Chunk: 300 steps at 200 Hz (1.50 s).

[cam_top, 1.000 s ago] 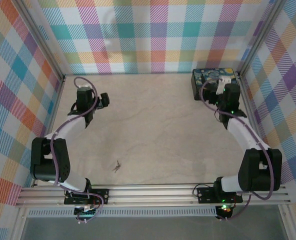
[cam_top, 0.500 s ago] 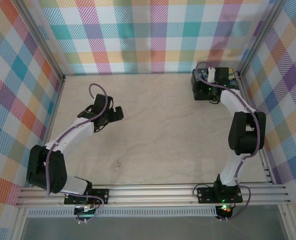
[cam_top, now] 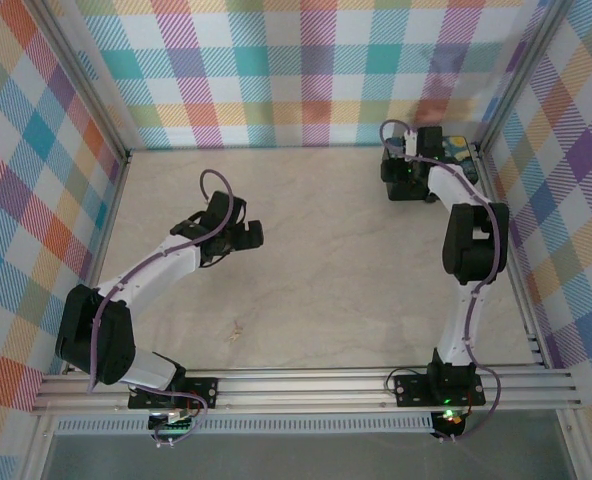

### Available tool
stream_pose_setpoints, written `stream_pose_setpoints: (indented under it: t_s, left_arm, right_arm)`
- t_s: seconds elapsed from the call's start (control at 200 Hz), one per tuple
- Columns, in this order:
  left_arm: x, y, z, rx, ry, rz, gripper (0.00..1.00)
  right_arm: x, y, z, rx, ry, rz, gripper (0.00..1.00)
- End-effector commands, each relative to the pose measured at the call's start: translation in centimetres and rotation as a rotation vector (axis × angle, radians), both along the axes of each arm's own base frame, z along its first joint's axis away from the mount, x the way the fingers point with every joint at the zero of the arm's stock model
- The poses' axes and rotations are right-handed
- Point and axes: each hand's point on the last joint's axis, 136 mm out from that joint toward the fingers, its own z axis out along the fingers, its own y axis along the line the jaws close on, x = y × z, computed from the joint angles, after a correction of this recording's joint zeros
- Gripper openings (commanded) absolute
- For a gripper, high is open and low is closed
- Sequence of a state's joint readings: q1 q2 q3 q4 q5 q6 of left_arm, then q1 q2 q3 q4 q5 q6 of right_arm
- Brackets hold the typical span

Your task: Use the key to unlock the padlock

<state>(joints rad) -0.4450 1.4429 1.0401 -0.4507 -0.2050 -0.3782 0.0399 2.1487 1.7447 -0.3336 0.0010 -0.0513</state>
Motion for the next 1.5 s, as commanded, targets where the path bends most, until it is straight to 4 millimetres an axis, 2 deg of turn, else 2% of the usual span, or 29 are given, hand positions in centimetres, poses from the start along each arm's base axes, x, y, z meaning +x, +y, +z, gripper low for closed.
stream_pose_setpoints:
  t_s: [0.0,0.06,0.255,0.41,0.5,0.735,0.835,0.91,0.99,1.11,1.185,1.24,1.365,1.495]
  left_arm:
    - [0.4,0.1,0.9,0.029,-0.015,0.000,1.00]
    - [0.6,0.2,1.1,0.035,-0.023,0.003,1.00]
    - [0.9,0.4,2.0,0.040,-0.052,0.011,1.00]
    - [0.9,0.8,2.9,0.047,-0.078,0.023,1.00]
    - [0.8,1.1,3.3,0.049,-0.088,0.034,1.00]
    - [-0.1,1.2,3.6,0.010,-0.061,0.067,1.00]
    - [-0.5,0.8,3.4,-0.030,-0.046,0.067,1.00]
    - [-0.8,0.3,3.3,-0.060,-0.033,0.061,1.00]
    - [-1.3,-0.1,2.9,-0.086,0.000,0.050,1.00]
    - [-2.6,-0.6,1.5,-0.116,0.081,0.043,1.00]
    - [-3.5,-1.1,0.6,-0.150,0.121,0.029,0.99]
    - [-4.0,-1.7,0.2,-0.190,0.141,0.013,0.99]
    - [-5.3,-2.9,-0.4,-0.260,0.183,-0.018,0.97]
    - [-8.2,-3.2,-2.3,-0.251,0.299,-0.022,0.90]
  right_arm:
    - [-2.0,1.5,-1.9,-0.029,0.098,0.058,0.88]
    - [-3.3,2.8,-2.5,-0.035,0.121,0.120,0.87]
    - [-7.9,6.2,-4.0,0.039,0.225,0.175,0.84]
    - [-11.3,9.1,-3.7,0.148,0.277,0.187,0.81]
    - [-13.8,12.0,-3.4,0.190,0.297,0.213,0.81]
    - [-21.4,21.3,-3.3,0.325,0.386,0.283,0.78]
    - [-23.8,25.1,-2.0,0.388,0.386,0.336,0.78]
    - [-24.6,26.6,-0.4,0.422,0.360,0.360,0.79]
    - [-24.7,26.5,1.7,0.433,0.322,0.359,0.80]
    - [-24.8,24.6,4.9,0.369,0.248,0.355,0.82]
    - [-25.1,23.1,5.7,0.339,0.237,0.338,0.82]
    - [-25.3,21.5,5.4,0.318,0.243,0.309,0.83]
    - [-26.2,18.1,3.6,0.307,0.289,0.233,0.80]
    - [-27.8,16.2,2.5,0.285,0.311,0.207,0.79]
